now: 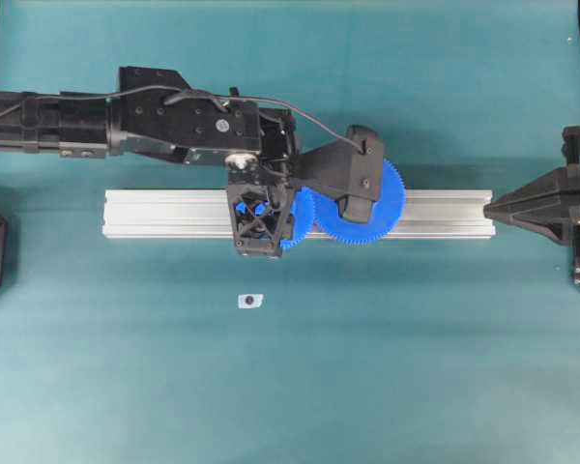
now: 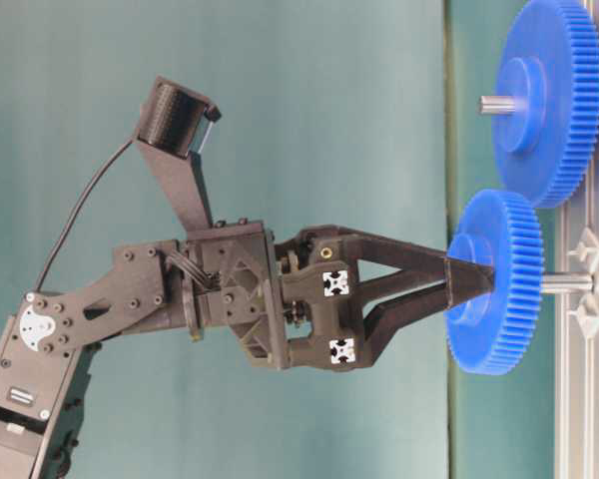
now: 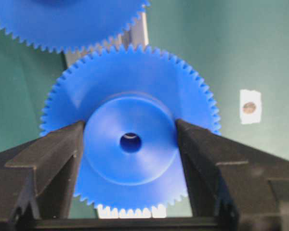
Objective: Find the location of the shaft and insert the small gear.
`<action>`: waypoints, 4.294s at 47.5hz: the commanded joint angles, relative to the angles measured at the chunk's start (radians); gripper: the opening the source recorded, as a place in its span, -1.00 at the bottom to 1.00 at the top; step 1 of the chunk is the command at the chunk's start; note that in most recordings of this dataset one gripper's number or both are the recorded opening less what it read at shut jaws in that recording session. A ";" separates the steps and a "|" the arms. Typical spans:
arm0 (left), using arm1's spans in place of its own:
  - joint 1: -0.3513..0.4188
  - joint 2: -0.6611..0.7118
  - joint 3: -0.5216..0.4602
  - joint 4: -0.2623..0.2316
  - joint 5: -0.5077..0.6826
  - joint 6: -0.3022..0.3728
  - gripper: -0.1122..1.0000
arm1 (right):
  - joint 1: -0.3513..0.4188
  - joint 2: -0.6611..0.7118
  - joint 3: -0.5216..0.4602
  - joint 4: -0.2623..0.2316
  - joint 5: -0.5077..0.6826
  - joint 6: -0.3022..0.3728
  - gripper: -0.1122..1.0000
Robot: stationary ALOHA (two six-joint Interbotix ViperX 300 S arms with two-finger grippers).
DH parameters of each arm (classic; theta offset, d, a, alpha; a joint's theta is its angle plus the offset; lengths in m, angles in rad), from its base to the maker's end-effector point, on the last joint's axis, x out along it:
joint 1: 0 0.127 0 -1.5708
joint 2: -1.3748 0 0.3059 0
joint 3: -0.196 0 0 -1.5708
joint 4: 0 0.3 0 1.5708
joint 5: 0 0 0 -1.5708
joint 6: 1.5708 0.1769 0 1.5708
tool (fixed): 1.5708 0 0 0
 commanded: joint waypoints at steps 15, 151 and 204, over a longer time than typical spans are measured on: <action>0.043 -0.035 -0.003 0.003 -0.014 0.000 0.34 | -0.003 0.006 -0.006 0.000 -0.008 0.009 -0.78; -0.003 -0.031 -0.072 0.003 0.058 -0.020 0.37 | -0.003 -0.017 -0.003 0.000 -0.003 0.012 -0.78; -0.023 -0.101 -0.063 0.002 0.058 -0.060 0.38 | -0.003 -0.017 -0.003 0.000 -0.003 0.012 -0.78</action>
